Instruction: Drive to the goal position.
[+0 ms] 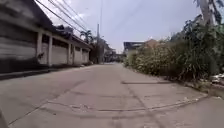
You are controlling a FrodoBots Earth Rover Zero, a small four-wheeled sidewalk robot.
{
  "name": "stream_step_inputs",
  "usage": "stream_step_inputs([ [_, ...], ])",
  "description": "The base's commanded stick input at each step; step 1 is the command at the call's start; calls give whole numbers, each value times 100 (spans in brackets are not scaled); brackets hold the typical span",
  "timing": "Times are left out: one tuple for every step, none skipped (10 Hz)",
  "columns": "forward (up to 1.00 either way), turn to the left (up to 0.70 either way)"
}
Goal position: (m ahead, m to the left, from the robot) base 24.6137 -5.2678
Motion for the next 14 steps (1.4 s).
stream_step_inputs([
  [100,0],
  [100,0],
  [100,0],
  [100,0],
  [100,0],
  [100,0],
  [100,0],
  [100,0],
  [100,0],
  [100,0],
  [100,0],
  [100,0],
  [100,0],
  [100,0],
])
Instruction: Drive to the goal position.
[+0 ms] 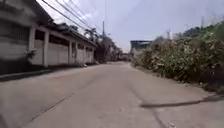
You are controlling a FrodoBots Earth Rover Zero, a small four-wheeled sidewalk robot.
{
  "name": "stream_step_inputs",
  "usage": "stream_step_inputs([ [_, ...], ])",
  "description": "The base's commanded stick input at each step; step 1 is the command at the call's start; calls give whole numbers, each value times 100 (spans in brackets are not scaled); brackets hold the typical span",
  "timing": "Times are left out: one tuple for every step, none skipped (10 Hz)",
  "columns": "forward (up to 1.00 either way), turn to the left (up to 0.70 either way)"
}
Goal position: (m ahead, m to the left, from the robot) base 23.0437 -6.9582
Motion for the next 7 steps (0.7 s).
stream_step_inputs([
  [100,0],
  [100,0],
  [100,0],
  [100,-18],
  [100,-35],
  [100,-39],
  [100,-40],
])
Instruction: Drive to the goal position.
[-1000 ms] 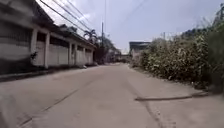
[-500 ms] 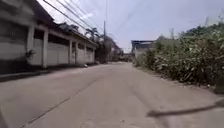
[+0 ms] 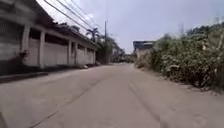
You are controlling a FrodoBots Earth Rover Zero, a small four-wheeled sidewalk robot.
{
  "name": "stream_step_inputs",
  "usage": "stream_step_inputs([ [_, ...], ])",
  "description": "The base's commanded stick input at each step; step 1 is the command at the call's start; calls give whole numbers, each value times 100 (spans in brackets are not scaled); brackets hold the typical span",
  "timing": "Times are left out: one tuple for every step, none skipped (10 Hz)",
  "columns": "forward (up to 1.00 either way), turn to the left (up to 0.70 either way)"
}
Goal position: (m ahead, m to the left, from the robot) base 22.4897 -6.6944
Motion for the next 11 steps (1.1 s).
stream_step_inputs([
  [100,0],
  [100,0],
  [100,0],
  [100,0],
  [100,0],
  [100,0],
  [100,0],
  [100,0],
  [100,0],
  [100,0],
  [100,0],
])
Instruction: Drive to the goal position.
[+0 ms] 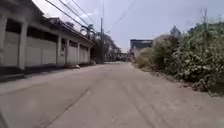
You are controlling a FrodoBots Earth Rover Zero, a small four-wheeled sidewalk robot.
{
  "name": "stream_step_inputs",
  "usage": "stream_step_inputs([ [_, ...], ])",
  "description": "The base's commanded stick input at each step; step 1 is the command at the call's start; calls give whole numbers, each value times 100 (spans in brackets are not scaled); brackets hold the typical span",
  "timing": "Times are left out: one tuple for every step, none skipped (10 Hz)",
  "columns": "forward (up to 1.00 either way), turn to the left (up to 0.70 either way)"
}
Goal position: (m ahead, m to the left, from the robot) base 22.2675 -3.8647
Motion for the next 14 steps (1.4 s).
stream_step_inputs([
  [100,-4],
  [100,-23],
  [100,-34],
  [100,-40],
  [100,-40],
  [100,-35],
  [100,-7],
  [100,0],
  [100,0],
  [100,0],
  [100,0],
  [100,0],
  [100,0],
  [100,0],
])
